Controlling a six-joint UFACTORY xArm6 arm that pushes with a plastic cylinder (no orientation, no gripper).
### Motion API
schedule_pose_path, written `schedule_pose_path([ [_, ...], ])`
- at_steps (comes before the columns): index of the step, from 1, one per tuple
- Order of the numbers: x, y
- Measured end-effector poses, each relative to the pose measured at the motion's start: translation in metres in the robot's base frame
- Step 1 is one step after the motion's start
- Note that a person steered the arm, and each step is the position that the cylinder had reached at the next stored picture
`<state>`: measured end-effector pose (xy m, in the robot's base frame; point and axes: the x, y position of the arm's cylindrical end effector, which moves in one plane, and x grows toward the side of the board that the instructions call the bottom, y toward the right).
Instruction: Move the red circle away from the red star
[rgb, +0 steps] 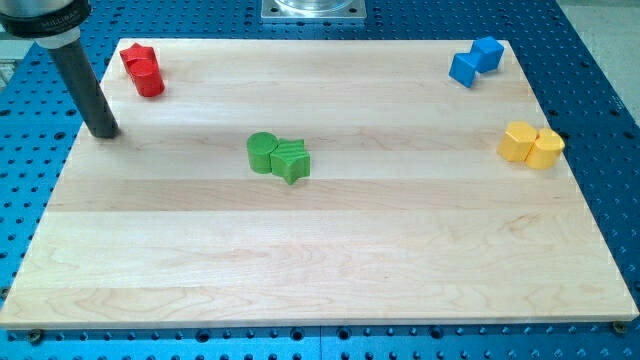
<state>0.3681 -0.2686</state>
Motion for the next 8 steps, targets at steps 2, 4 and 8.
schedule_pose_path([
  [2,-0.047,0.000],
  [4,-0.070,0.007],
  [8,-0.069,0.044],
])
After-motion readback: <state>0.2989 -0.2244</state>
